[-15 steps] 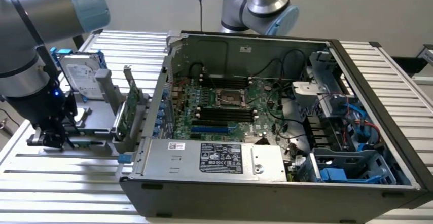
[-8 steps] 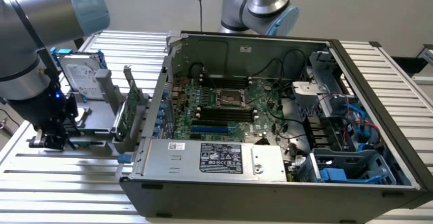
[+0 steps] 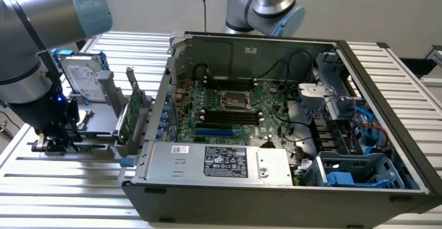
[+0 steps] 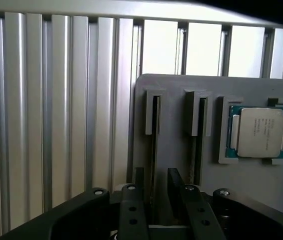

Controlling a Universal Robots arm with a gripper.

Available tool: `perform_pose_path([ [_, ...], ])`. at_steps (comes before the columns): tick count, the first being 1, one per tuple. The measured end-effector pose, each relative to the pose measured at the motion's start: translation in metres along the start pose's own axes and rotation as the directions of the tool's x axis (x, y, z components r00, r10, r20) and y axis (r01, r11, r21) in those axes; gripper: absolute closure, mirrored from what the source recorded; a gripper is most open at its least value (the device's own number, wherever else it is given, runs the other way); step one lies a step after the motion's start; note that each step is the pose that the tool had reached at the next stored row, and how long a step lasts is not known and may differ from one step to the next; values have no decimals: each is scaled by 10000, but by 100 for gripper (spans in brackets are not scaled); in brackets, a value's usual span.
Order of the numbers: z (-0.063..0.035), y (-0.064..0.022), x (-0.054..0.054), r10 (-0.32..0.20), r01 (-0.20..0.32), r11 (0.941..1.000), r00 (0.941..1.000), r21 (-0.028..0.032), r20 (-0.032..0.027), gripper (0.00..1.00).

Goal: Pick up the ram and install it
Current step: 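Pick up the ram and move it above insertion slot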

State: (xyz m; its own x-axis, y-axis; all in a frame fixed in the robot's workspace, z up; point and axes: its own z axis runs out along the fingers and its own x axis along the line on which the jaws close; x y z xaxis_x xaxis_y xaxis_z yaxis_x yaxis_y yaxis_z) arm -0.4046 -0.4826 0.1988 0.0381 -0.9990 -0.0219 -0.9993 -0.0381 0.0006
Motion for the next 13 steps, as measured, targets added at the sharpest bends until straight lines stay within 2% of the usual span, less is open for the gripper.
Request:
perform_pose_path([
  [3,4,0,1,0,0,10000,10000,2,28,67],
  [10,13,0,7,6,-6,10000,9999,5,135,67],
  [13,15,-1,9,35,-35,10000,9999,0,155,67],
])
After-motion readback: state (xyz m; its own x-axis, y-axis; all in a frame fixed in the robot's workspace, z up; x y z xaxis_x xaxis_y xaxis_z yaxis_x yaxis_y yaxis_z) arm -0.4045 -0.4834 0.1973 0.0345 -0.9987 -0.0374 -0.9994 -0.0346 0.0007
